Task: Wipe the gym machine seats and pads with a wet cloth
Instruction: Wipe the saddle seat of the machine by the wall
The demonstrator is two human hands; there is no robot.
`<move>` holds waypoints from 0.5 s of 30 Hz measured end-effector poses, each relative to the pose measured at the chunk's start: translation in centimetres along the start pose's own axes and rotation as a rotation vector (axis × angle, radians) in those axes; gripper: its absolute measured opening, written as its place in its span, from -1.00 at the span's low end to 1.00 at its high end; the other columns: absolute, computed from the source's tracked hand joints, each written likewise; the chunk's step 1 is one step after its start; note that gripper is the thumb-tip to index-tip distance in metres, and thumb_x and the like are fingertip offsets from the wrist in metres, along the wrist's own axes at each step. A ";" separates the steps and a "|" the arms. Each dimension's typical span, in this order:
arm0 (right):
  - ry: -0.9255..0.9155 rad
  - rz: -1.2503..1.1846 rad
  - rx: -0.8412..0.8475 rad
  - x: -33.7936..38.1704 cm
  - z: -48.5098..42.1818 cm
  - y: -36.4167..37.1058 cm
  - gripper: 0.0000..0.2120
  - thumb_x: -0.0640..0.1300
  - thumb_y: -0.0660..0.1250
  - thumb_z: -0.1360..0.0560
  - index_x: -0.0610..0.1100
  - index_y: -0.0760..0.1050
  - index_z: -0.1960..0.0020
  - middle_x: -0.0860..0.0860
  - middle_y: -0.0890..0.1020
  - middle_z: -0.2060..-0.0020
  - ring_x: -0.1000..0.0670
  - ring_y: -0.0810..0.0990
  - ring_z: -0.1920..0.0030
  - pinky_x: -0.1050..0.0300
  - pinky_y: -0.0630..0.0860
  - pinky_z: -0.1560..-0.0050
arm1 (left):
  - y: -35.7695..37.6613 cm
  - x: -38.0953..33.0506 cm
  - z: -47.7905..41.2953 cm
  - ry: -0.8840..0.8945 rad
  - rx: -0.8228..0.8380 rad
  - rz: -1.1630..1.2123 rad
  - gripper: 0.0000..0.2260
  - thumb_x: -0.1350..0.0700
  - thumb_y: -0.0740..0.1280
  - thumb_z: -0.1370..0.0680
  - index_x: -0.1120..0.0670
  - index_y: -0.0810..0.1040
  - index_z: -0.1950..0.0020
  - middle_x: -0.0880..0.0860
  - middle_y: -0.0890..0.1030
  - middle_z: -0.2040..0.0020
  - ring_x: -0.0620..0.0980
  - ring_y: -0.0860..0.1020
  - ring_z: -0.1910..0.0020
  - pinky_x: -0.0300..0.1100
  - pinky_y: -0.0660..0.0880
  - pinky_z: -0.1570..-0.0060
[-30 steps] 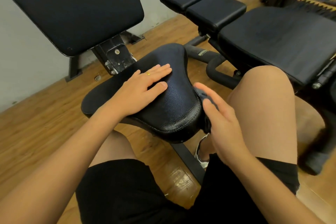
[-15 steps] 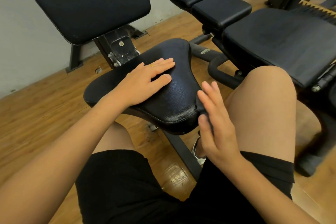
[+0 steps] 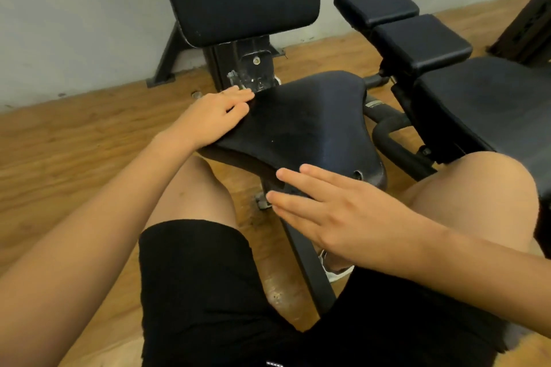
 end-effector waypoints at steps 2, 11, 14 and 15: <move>0.052 0.007 0.076 0.2 -1.4 -0.3 -0.51 -0.20 0.24 -0.50 -0.28 0.41 -0.42 -0.22 0.40 -0.43 -0.33 0.24 -0.48 -0.23 0.08 -0.46 | -0.2 0.5 0.3 -0.033 -0.024 0.045 -0.62 -0.08 0.11 -0.68 -0.13 0.39 -0.50 -0.12 0.39 -0.49 -0.12 0.26 -0.52 0.02 0.20 -0.51; 0.125 0.053 0.209 0.7 -2.5 -0.6 -0.55 -0.17 0.11 -0.52 -0.33 0.51 -0.31 -0.27 0.51 -0.32 -0.35 0.36 -0.41 -0.24 0.12 -0.42 | 0.0 1.3 0.7 -0.127 -0.042 0.079 -0.62 -0.14 0.10 -0.64 -0.26 0.39 -0.47 -0.22 0.38 -0.48 -0.04 0.37 -0.46 0.11 0.32 -0.42; 0.107 0.084 0.334 0.8 -5.2 0.9 -0.50 -0.11 -0.01 -0.62 -0.33 0.27 -0.48 -0.32 0.21 -0.50 -0.35 0.04 -0.54 -0.23 -0.25 -0.41 | 0.1 1.2 0.7 -0.132 -0.031 0.070 -0.62 -0.14 0.09 -0.65 -0.26 0.37 -0.47 -0.22 0.36 -0.49 -0.05 0.34 -0.48 0.11 0.30 -0.43; 0.107 0.063 0.352 0.6 -5.4 1.1 -0.50 -0.10 0.00 -0.63 -0.33 0.23 -0.50 -0.32 0.17 -0.52 -0.35 0.01 -0.54 -0.23 -0.27 -0.40 | 0.1 1.2 0.7 -0.130 -0.031 0.068 -0.62 -0.14 0.09 -0.65 -0.27 0.37 -0.47 -0.22 0.36 -0.49 -0.06 0.34 -0.48 0.11 0.30 -0.43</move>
Point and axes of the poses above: each hand's wrist, its own z-axis away from the middle knuckle, its own y-axis out of the palm, x = y × z, the point moved 6 cm from there along -z, towards the middle knuckle
